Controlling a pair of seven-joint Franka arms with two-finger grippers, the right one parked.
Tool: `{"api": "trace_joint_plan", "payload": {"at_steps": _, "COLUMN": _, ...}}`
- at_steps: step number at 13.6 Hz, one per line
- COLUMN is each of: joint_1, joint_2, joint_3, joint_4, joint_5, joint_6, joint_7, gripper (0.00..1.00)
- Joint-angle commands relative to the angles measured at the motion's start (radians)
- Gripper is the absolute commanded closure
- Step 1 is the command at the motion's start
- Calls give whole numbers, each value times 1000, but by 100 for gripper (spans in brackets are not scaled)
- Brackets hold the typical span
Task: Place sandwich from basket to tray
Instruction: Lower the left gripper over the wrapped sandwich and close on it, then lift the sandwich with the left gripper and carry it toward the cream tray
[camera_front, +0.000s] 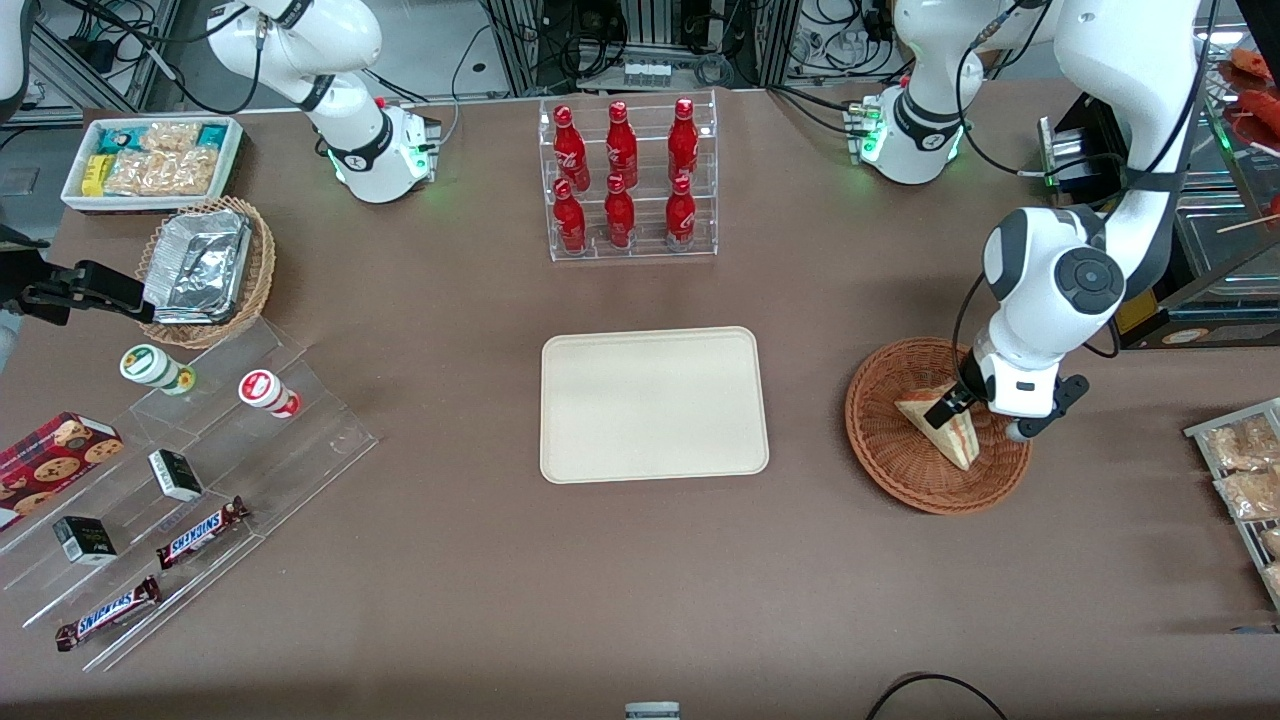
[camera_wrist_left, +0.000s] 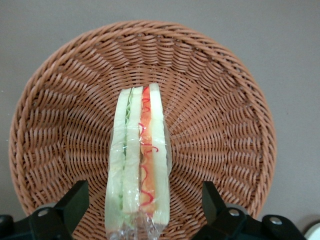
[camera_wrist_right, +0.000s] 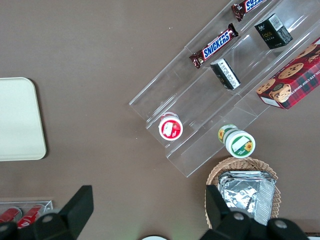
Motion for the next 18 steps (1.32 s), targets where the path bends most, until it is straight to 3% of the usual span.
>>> {"api": "trace_joint_plan", "payload": {"at_steps": 1, "joint_1": -7, "joint_2": 41, "joint_3": 3, "joint_4": -13, "joint_5": 10, "joint_6": 61, "joint_7": -26, "gripper": 0}}
{"api": "trace_joint_plan", "payload": {"at_steps": 3, "joint_1": -7, "joint_2": 58, "joint_3": 3, "joint_4": -13, "joint_5": 10, "joint_6": 67, "joint_7": -26, "gripper": 0}}
{"api": "trace_joint_plan", "payload": {"at_steps": 4, "joint_1": -7, "joint_2": 60, "joint_3": 3, "joint_4": -13, "joint_5": 10, "joint_6": 67, "joint_7": -26, "gripper": 5}}
{"api": "trace_joint_plan", "payload": {"at_steps": 5, "joint_1": -7, "joint_2": 60, "joint_3": 3, "joint_4": -13, "joint_5": 10, "joint_6": 67, "joint_7": -26, "gripper": 22}}
{"api": "trace_joint_plan", "payload": {"at_steps": 6, "joint_1": -7, "joint_2": 60, "joint_3": 3, "joint_4": -13, "joint_5": 10, "joint_6": 61, "joint_7": -24, "gripper": 58}}
{"api": "trace_joint_plan", "payload": {"at_steps": 7, "joint_1": -7, "joint_2": 60, "joint_3": 3, "joint_4": -13, "joint_5": 10, "joint_6": 56, "joint_7": -18, "gripper": 82}}
{"api": "trace_joint_plan", "payload": {"at_steps": 8, "joint_1": -7, "joint_2": 55, "joint_3": 3, "joint_4": -13, "joint_5": 11, "joint_6": 47, "joint_7": -14, "gripper": 99}}
{"api": "trace_joint_plan", "payload": {"at_steps": 12, "joint_1": -9, "joint_2": -41, "joint_3": 3, "joint_4": 52, "joint_5": 22, "joint_6": -195, "joint_7": -7, "gripper": 100}}
{"api": "trace_joint_plan", "payload": {"at_steps": 15, "joint_1": -59, "joint_2": -67, "joint_3": 1, "joint_4": 231, "joint_5": 25, "joint_6": -462, "joint_7": -9, "gripper": 100}}
{"api": "trace_joint_plan", "payload": {"at_steps": 18, "joint_1": -150, "joint_2": -49, "joint_3": -2, "joint_4": 413, "joint_5": 33, "joint_6": -596, "joint_7": -9, "gripper": 100}}
